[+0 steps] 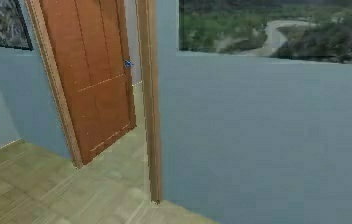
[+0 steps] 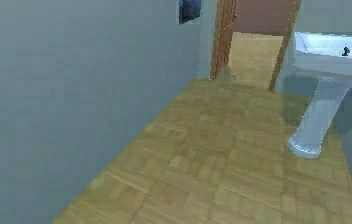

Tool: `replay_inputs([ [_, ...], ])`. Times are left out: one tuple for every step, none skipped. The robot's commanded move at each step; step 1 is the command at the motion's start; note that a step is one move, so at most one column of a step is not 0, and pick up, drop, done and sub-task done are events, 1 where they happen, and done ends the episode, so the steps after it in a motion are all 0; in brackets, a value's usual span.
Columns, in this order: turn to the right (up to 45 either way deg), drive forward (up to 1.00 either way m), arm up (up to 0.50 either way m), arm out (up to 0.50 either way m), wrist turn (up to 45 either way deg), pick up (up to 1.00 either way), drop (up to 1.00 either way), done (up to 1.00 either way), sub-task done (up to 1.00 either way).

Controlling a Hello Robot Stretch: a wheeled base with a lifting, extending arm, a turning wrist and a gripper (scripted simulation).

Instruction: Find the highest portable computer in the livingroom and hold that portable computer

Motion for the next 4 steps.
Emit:
replay_inputs([
  [0.0, 0.70, 0.00, 0.00, 0.0, 0.00, 0.00, 0.00, 0.00],
  [-45.0, 0.00, 0.00, 0.00, 0.0, 0.00, 0.00, 0.00, 0.00],
  [-18.0, 0.00, 0.00, 0.00, 0.0, 0.00, 0.00, 0.00, 0.00],
  [0.0, 0.45, 0.00, 0.00, 0.0, 0.00, 0.00, 0.00, 0.00],
])
